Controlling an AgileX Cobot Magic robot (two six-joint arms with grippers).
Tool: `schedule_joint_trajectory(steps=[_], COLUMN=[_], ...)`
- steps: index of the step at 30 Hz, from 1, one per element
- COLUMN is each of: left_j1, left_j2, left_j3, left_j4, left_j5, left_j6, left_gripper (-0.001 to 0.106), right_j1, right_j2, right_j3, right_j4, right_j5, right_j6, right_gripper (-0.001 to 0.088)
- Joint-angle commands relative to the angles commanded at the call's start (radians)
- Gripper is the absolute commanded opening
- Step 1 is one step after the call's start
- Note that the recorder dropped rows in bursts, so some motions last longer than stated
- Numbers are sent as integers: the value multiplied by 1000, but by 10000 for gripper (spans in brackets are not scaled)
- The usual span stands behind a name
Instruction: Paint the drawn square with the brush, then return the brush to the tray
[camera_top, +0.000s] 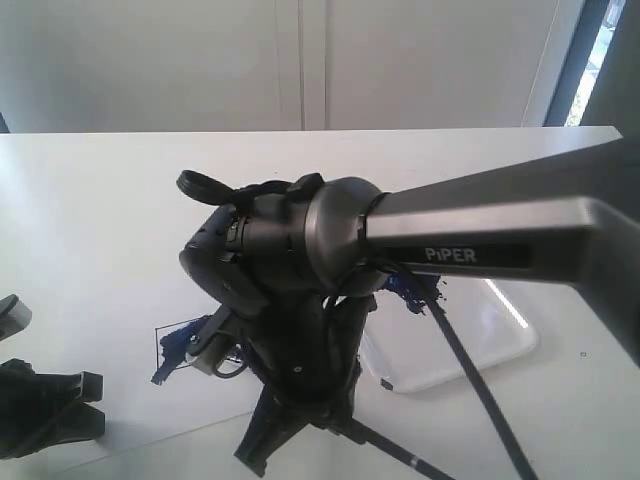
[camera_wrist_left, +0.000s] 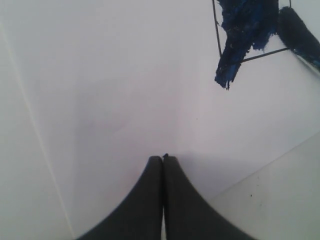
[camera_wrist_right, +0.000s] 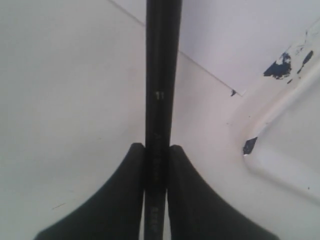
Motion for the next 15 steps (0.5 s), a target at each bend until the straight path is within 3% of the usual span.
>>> schedule_joint_trajectory(steps=[7, 15], left_j1=[0, 0], left_j2=[0, 0], left_j3=[0, 0], left_j4=[0, 0], left_j5=[1, -17], left_j6=[0, 0], left_gripper=[0, 0], right_j1=[0, 0], right_j2=[-21, -19], right_j3=[0, -2], right_j4=[72, -81], right_j5=[0, 0], right_j6=[-48, 21], right_gripper=[0, 0])
